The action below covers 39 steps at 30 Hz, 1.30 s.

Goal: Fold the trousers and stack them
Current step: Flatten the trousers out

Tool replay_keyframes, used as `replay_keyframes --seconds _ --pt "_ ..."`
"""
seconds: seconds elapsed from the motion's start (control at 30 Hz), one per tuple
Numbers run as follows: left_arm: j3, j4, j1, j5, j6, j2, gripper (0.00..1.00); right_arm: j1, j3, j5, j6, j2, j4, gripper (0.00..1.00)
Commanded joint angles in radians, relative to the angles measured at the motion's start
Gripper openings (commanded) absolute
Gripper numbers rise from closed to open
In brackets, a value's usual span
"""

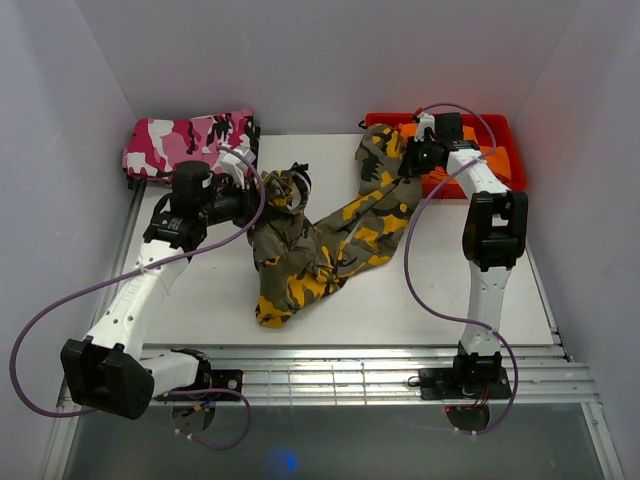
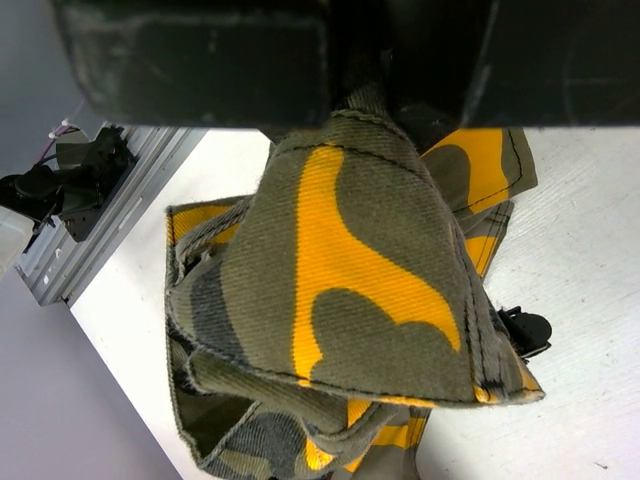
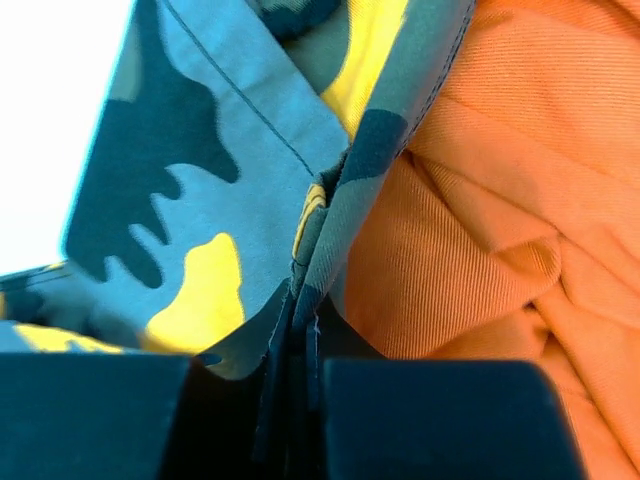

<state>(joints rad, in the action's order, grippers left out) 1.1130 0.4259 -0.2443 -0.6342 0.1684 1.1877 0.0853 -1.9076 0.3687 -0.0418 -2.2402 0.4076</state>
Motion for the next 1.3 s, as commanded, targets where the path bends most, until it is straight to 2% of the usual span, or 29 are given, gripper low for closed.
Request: replay_keyframes --seconds 0.0,0.07,0.17,0.2,0.37,0.43,0.5,0.63,0.7,0.77,0.87,0.93,1.0,1.1,1.13,1.17,1.2,1.23,1.27 --pt "0.057 -0.022 0.029 0.010 0.025 -0.027 0.00 -0.041 -0.042 0.087 0.014 0.160 -0.012 0.08" --pt "0.067 -0.022 0.074 0.002 0.060 -0.013 0.00 -0.068 -0.053 0.177 0.017 0.247 -0.010 0.08" --pt "0.067 -0.047 0.143 -0.015 0.097 -0.010 0.00 -0.123 0.020 0.197 0.010 0.367 -0.021 0.08" --pt "0.067 -0.056 0.158 -0.013 0.100 -0.013 0.00 -0.142 0.048 0.202 0.014 0.454 -0.029 0.08" --pt "0.111 -0.075 0.236 0.045 0.065 0.001 0.00 -0.332 0.205 0.185 0.080 0.698 -0.030 0.08" --pt "0.122 -0.081 0.243 0.070 0.051 0.013 0.00 -0.424 0.316 0.185 0.102 0.838 -0.030 0.08" --pt "0.099 -0.104 0.287 0.070 0.023 0.000 0.00 -0.464 0.405 0.161 0.094 0.978 -0.027 0.08" --pt "0.021 -0.157 0.318 0.004 -0.050 -0.022 0.00 -0.478 0.660 0.148 0.019 1.145 0.028 0.08" --pt "-0.037 -0.174 0.345 -0.057 -0.136 -0.031 0.00 -0.478 0.749 0.133 -0.006 1.180 0.043 0.08" --pt "-0.054 -0.126 0.370 -0.133 -0.226 -0.025 0.00 -0.476 0.843 0.101 -0.036 1.168 0.074 0.08" --pt "-0.076 -0.001 0.407 -0.154 -0.392 0.010 0.03 -0.476 0.880 0.040 -0.047 1.040 0.135 0.08" --pt "-0.100 0.040 0.439 -0.119 -0.432 0.035 0.02 -0.476 0.866 0.050 -0.072 0.978 0.172 0.08" --pt "-0.116 0.042 0.520 -0.120 -0.432 0.055 0.00 -0.478 0.840 0.061 -0.082 0.918 0.197 0.08" --pt "-0.160 0.020 0.628 -0.223 -0.449 0.055 0.02 -0.476 0.820 0.055 -0.098 0.872 0.203 0.09" --pt "-0.168 0.040 0.646 -0.248 -0.473 0.056 0.04 -0.478 0.817 0.055 -0.131 0.861 0.220 0.12" --pt "-0.185 0.050 0.671 -0.266 -0.519 0.056 0.11 -0.478 0.815 0.068 -0.153 0.851 0.236 0.16" --pt "-0.185 0.071 0.678 -0.318 -0.562 0.064 0.17 -0.478 0.809 0.072 -0.177 0.831 0.284 0.36" --pt "-0.177 0.159 0.688 -0.337 -0.614 0.078 0.24 -0.478 0.808 0.075 -0.232 0.821 0.313 0.51" --pt "-0.144 0.210 0.701 -0.357 -0.659 0.095 0.42 -0.478 0.802 0.067 -0.254 0.808 0.336 0.63"
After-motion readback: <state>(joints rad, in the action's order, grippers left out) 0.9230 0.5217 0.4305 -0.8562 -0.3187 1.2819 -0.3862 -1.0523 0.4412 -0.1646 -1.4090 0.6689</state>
